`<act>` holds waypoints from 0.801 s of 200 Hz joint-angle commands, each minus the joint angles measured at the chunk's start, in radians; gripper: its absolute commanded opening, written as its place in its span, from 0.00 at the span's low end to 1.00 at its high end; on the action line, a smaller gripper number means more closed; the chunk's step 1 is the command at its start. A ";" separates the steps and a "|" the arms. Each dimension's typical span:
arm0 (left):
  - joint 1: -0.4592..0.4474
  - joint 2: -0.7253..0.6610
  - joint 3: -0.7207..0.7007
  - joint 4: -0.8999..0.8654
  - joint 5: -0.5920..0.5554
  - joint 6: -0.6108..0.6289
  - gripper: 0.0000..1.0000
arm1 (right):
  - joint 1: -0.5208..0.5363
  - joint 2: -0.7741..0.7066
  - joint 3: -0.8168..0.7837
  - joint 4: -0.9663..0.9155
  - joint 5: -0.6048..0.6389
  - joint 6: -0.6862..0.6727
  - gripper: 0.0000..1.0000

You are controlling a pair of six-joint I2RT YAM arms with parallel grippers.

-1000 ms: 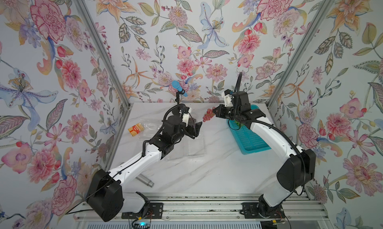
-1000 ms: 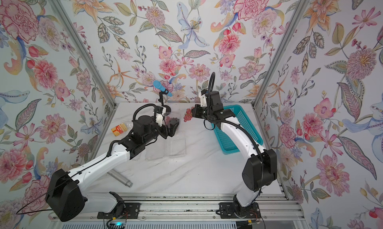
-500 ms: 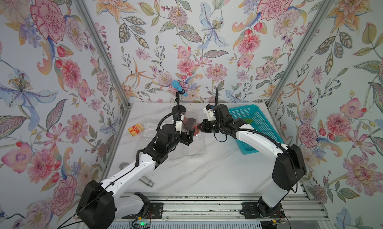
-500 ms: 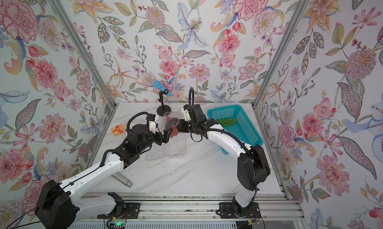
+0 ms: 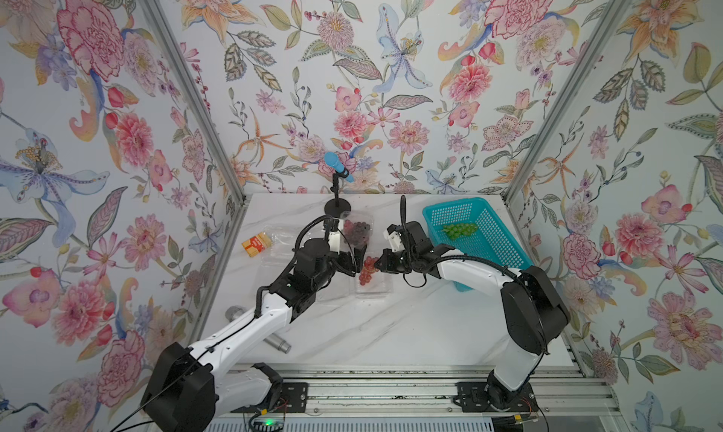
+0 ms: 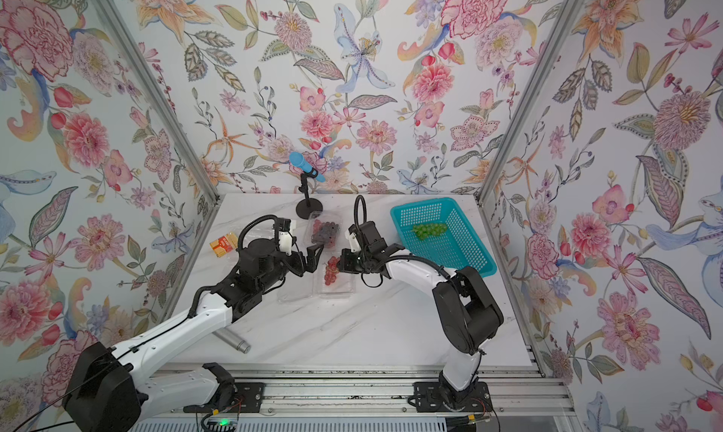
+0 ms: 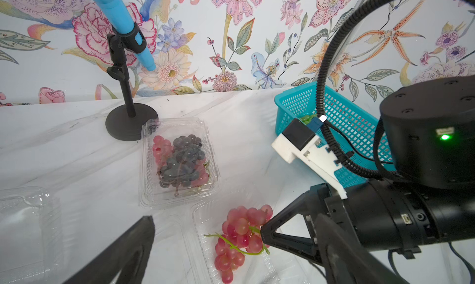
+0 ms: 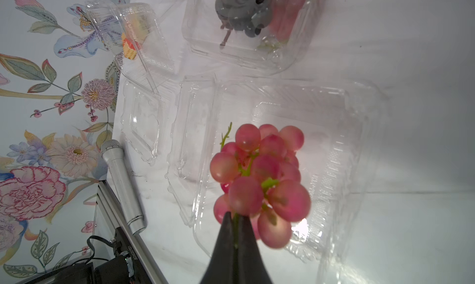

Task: Pack grapes into containers
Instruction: Place the grape into the packing box.

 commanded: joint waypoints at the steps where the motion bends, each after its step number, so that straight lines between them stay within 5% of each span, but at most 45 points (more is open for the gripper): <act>1: 0.012 -0.005 -0.015 0.026 -0.010 -0.017 1.00 | 0.002 0.019 -0.022 0.039 0.016 0.011 0.00; 90: 0.012 0.024 -0.025 0.046 -0.002 -0.033 1.00 | -0.025 0.090 -0.072 0.039 0.057 0.002 0.00; 160: 0.012 0.052 -0.008 0.048 -0.003 -0.041 1.00 | -0.072 0.129 -0.024 0.037 0.045 -0.019 0.16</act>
